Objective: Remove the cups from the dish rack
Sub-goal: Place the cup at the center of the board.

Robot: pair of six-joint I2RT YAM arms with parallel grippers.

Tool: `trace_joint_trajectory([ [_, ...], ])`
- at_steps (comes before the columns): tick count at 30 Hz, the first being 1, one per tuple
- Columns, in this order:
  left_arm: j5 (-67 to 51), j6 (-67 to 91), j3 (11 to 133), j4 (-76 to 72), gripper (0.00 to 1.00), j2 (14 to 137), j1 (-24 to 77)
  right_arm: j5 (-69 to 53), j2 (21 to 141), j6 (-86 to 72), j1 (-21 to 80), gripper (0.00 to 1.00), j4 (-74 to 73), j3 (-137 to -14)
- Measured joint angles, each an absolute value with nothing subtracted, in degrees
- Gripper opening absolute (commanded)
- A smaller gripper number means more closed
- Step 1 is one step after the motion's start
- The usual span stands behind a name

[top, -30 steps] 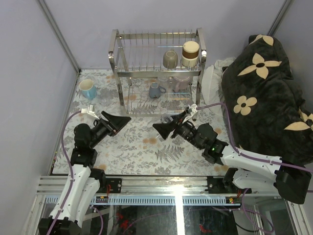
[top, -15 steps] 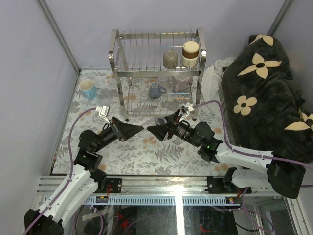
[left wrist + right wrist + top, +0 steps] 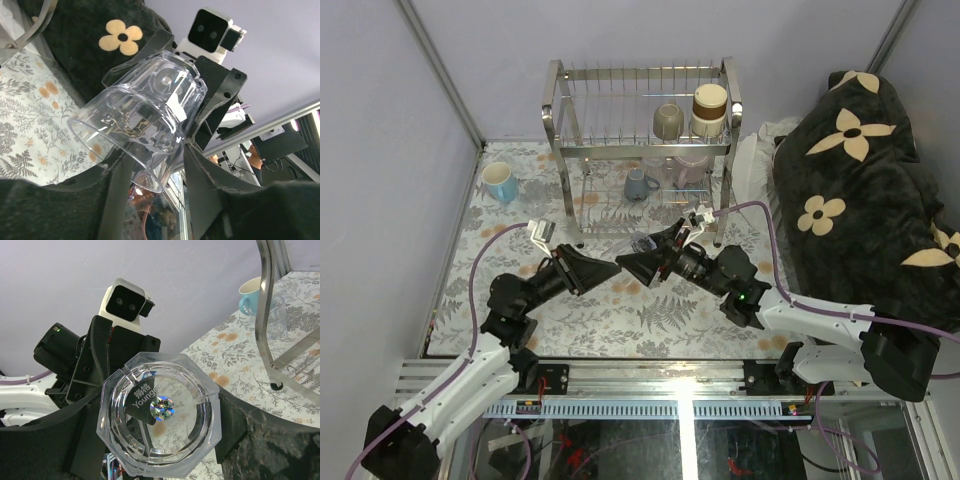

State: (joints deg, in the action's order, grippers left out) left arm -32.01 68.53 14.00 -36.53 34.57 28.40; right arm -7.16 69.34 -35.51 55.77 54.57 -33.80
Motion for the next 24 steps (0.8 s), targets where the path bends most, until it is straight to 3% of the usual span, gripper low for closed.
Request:
trace_joint_trajectory([
  [8, -31.00, 71.66, 12.69, -44.86, 0.30, 35.48, 29.30, -7.57, 69.95, -37.45, 55.77, 0.00, 57.67, -33.80],
  [13, -30.00, 72.86, 12.69, -46.35, 0.10, 34.28, 29.58, -7.64, 70.57, -39.31, 55.77, 0.00, 62.26, -32.95],
  [19, -29.34, 73.54, 12.80, -46.76, 0.00, 32.82, 29.95, -8.64, 72.40, -42.33, 55.77, 0.01, 67.37, -32.12],
  [21, -29.34, 73.52, 12.82, -46.48, 0.00, 32.75, 30.00, -8.67, 72.82, -42.94, 55.77, 0.15, 68.49, -31.73],
  [23, -29.34, 73.47, 12.82, -46.17, 0.00, 32.67, 30.02, -8.64, 73.17, -43.42, 55.77, 0.45, 69.49, -31.27],
  [24, -29.39, 73.43, 12.84, -45.91, 0.00, 32.64, 30.09, -8.60, 73.23, -43.62, 55.77, 0.52, 69.97, -30.98],
])
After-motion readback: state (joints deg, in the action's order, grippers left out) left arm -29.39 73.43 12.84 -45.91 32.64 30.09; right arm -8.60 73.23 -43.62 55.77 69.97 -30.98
